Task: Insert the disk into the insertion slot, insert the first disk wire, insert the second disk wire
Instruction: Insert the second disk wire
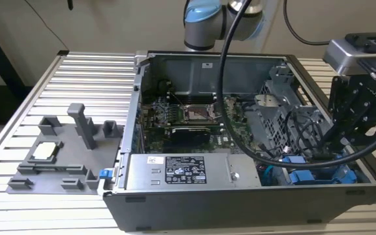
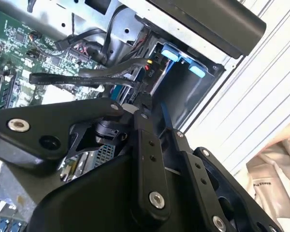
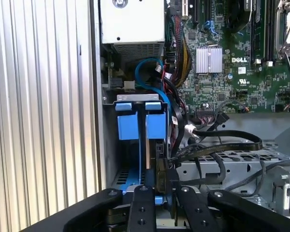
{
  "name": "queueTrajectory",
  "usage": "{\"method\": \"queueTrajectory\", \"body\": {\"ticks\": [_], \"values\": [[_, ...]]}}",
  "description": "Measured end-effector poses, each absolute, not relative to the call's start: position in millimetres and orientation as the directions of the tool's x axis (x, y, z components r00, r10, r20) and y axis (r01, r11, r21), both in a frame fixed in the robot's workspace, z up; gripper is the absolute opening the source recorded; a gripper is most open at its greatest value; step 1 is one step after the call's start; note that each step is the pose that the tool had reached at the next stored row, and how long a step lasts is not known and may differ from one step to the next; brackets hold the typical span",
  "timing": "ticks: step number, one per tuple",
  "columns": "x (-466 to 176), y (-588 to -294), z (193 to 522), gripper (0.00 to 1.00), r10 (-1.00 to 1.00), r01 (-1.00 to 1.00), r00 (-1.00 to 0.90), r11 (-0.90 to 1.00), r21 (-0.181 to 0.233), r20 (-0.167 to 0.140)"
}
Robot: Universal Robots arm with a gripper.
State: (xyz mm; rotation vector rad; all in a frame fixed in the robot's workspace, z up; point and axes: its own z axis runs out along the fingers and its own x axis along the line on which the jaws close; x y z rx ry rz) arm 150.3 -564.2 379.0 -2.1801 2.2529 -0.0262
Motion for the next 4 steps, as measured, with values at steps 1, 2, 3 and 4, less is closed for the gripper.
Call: {"method": "queueTrajectory", "body": {"ticks": [1,2,3,4], "values": [[150.3,-564.2,379.1,0.25,-0.999,-0.999,-0.033,0.033,-0.016,0.007],[150.3,-564.2,379.2,0.25,-0.999,-0.999,-0.033,0.033,-0.017,0.007],[150.3,-564.2,379.2,0.25,-0.999,-0.999,-0.033,0.033,-0.016,0.007],[150.3,-564.2,379.2,0.25,-0.999,-0.999,-0.033,0.033,-0.017,0.007]]}}
